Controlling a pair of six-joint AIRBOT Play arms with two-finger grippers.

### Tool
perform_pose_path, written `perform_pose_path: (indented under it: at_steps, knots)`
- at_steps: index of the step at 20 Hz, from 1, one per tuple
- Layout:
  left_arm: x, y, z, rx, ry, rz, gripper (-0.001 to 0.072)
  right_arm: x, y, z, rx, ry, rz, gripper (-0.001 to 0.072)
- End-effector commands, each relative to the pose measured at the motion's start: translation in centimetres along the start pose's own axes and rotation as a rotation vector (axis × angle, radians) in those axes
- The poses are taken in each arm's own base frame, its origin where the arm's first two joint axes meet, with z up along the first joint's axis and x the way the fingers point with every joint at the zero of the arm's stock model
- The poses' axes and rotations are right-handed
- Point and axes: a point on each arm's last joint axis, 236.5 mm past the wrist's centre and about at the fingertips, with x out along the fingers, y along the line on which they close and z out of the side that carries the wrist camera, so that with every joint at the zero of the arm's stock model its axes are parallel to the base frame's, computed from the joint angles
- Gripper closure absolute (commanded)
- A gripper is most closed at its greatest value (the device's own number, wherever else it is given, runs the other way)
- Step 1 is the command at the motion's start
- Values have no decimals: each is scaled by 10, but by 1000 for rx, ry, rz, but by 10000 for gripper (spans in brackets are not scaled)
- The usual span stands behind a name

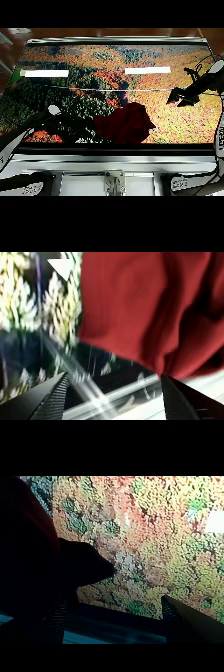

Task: Fold the shirts.

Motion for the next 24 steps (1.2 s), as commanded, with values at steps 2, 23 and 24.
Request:
perform_pose_path:
  at_steps: [2, 23, 24]
  knots:
    - [21, 2, 3, -23, -11, -3, 65, 2, 5, 2, 0, -4, 25, 10]
    - [36, 3, 14, -45, -83, 37, 669, 134, 37, -74, -102, 220, 76, 10]
    - [34, 1, 14, -42, -86, 34, 669, 142, 37, -70, -121, 197, 51, 10]
